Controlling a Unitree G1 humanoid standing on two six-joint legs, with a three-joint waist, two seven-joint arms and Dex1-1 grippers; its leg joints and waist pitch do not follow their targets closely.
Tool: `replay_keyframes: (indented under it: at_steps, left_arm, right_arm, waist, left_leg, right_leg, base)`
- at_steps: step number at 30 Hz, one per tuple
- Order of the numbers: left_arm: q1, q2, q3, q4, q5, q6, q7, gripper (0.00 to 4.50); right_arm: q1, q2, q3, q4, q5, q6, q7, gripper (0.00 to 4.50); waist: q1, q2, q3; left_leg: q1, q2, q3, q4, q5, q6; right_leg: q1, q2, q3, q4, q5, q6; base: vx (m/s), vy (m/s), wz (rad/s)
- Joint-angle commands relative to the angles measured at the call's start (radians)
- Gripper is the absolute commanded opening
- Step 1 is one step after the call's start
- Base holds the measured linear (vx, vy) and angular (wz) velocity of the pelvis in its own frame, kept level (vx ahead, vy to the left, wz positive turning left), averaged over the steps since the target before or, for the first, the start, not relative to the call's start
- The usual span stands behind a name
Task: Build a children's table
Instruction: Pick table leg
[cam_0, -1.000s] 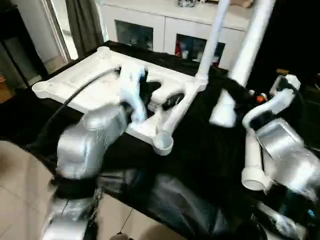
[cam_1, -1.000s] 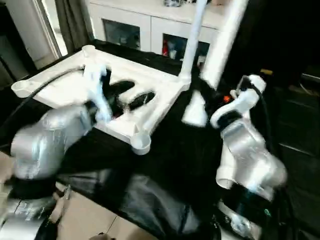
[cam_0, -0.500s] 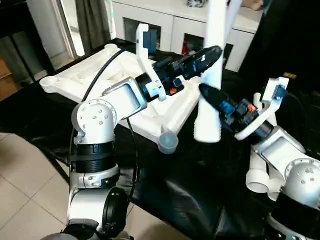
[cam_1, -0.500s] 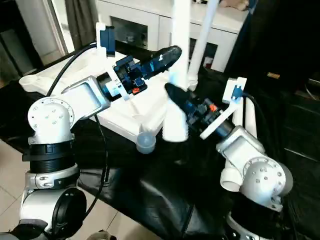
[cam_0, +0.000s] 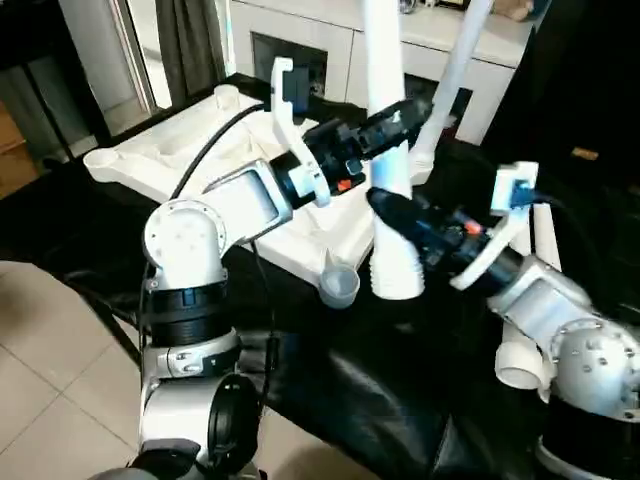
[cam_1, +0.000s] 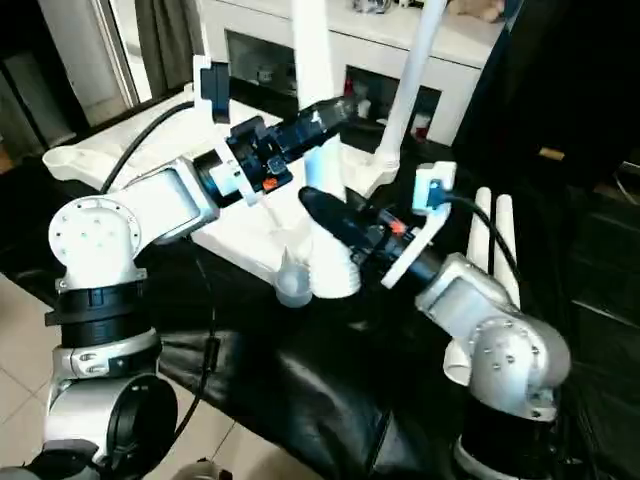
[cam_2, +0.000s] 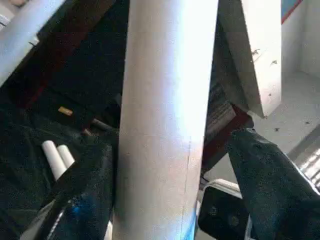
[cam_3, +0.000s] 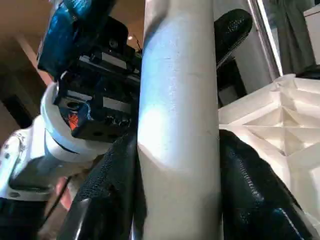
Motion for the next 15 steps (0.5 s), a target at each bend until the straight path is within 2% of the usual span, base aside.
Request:
replay_keyframes:
  at_steps: [1, 2, 3, 4, 5, 6, 7, 9, 10, 11, 12, 13, 14, 15]
  left_arm:
    - [-0.016, -0.012, -0.036, -0.021, -0.019, 0.004, 0.004, 3.23]
    - [-0.015, -0.012, -0.041, -0.023, -0.012, 0.001, 0.008, 3.19]
    - [-0.009, -0.01, -0.062, -0.027, 0.016, -0.003, 0.034, 3.19]
    - [-0.007, -0.013, -0.067, -0.027, 0.026, -0.007, 0.046, 3.13]
    - [-0.007, -0.019, -0.065, -0.026, 0.03, -0.01, 0.06, 3.01]
    - [-0.007, -0.028, -0.06, -0.023, 0.031, -0.011, 0.075, 2.8]
    - [-0.009, -0.038, -0.052, -0.017, 0.029, -0.011, 0.091, 2.8]
    - [-0.013, -0.06, -0.038, 0.001, 0.038, -0.025, 0.129, 2.76]
    - [-0.014, -0.062, -0.042, 0.009, 0.051, -0.035, 0.138, 2.67]
    - [-0.014, -0.062, -0.042, 0.01, 0.053, -0.037, 0.139, 2.67]
    - [-0.014, -0.063, -0.048, 0.022, 0.073, -0.053, 0.152, 2.5]
    - [-0.014, -0.064, -0.054, 0.032, 0.094, -0.069, 0.165, 2.41]
    - [-0.016, -0.073, -0.055, 0.053, 0.132, -0.108, 0.207, 2.39]
    - [-0.017, -0.076, -0.054, 0.06, 0.143, -0.121, 0.221, 2.4]
  right_arm:
    - [0.008, -0.015, 0.037, 0.02, -0.064, -0.016, -0.043, 1.87]
    - [0.009, -0.019, 0.045, 0.021, -0.076, -0.025, -0.047, 1.87]
    - [0.018, -0.062, 0.129, 0.022, -0.17, -0.088, -0.055, 1.87]
    - [0.02, -0.072, 0.158, 0.023, -0.203, -0.114, -0.06, 1.87]
    - [0.021, -0.075, 0.175, 0.024, -0.222, -0.128, -0.067, 1.87]
    - [0.022, -0.075, 0.189, 0.027, -0.237, -0.143, -0.074, 1.87]
    - [0.021, -0.071, 0.203, 0.03, -0.254, -0.161, -0.08, 1.87]
    - [0.015, -0.051, 0.225, 0.043, -0.279, -0.191, -0.106, 1.86]
    - [0.013, -0.048, 0.243, 0.051, -0.301, -0.214, -0.117, 1.86]
    - [0.013, -0.048, 0.247, 0.053, -0.306, -0.219, -0.119, 1.86]
    - [0.008, -0.043, 0.268, 0.067, -0.335, -0.244, -0.138, 1.86]
    - [0.004, -0.042, 0.292, 0.08, -0.365, -0.269, -0.154, 1.86]
    - [-0.007, -0.026, 0.322, 0.109, -0.412, -0.313, -0.202, 1.86]
    - [-0.011, -0.021, 0.328, 0.117, -0.421, -0.323, -0.215, 1.86]
  waist:
    - [0.003, -0.011, -0.075]
    - [0.002, -0.011, -0.075]
    - [0.003, -0.008, -0.075]
    - [0.003, -0.009, -0.075]
    - [0.002, -0.005, -0.076]
    - [0.0, -0.006, -0.075]
    - [0.0, -0.001, -0.076]
    - [-0.003, -0.004, -0.075]
    - [-0.001, -0.001, -0.076]
    - [-0.003, -0.002, -0.076]
    - [-0.003, 0.005, -0.074]
    - [-0.004, 0.002, -0.076]
    - [-0.005, 0.006, -0.075]
    - [-0.008, 0.006, -0.074]
  left_leg:
    - [0.004, 0.027, -0.008, -0.063, -0.096, -0.015]
    - [0.005, 0.027, -0.009, -0.064, -0.098, -0.016]
    - [0.004, 0.029, -0.01, -0.063, -0.097, -0.023]
    - [0.005, 0.028, -0.01, -0.063, -0.095, -0.028]
    - [0.006, 0.028, -0.01, -0.063, -0.092, -0.028]
    - [0.005, 0.027, -0.009, -0.063, -0.099, -0.027]
    - [0.005, 0.027, -0.01, -0.063, -0.101, -0.028]
    - [0.004, 0.026, -0.009, -0.062, -0.116, -0.021]
    - [0.005, 0.025, -0.01, -0.062, -0.117, -0.016]
    - [0.005, 0.027, -0.011, -0.062, -0.116, -0.017]
    - [0.005, 0.026, -0.011, -0.063, -0.123, -0.018]
    - [0.006, 0.026, -0.012, -0.063, -0.134, -0.021]
    - [0.006, 0.026, -0.012, -0.064, -0.137, -0.022]
    - [0.006, 0.027, -0.013, -0.066, -0.147, -0.027]
  right_leg:
    - [0.058, -0.076, 0.047, -0.08, -0.21, -0.073]
    - [0.058, -0.076, 0.046, -0.08, -0.204, -0.073]
    - [0.059, -0.076, 0.047, -0.08, -0.193, -0.069]
    - [0.06, -0.074, 0.047, -0.079, -0.187, -0.064]
    - [0.058, -0.074, 0.048, -0.078, -0.171, -0.066]
    - [0.059, -0.074, 0.048, -0.078, -0.166, -0.073]
    - [0.06, -0.076, 0.048, -0.076, -0.163, -0.08]
    - [0.06, -0.075, 0.048, -0.08, -0.163, -0.095]
    - [0.061, -0.075, 0.047, -0.078, -0.165, -0.098]
    - [0.06, -0.074, 0.047, -0.078, -0.161, -0.097]
    - [0.058, -0.073, 0.047, -0.08, -0.166, -0.096]
    - [0.059, -0.073, 0.046, -0.081, -0.174, -0.092]
    - [0.058, -0.074, 0.047, -0.083, -0.177, -0.089]
    - [0.058, -0.074, 0.047, -0.084, -0.183, -0.088]
  base:
    - [0.0, 0.0, 0.0]
    - [0.0, 0.0, 0.0]
    - [0.0, 0.0, 0.0]
    - [0.0, 0.0, 0.0]
    - [0.0, 0.0, 0.0]
    - [0.0, 0.0, 0.0]
    - [0.0, 0.0, 0.0]
    - [0.0, 0.0, 0.0]
    - [0.0, 0.0, 0.0]
    - [0.0, 0.0, 0.0]
    - [0.0, 0.0, 0.0]
    - [0.0, 0.0, 0.0]
    - [0.0, 0.0, 0.0]
    - [0.0, 0.0, 0.0]
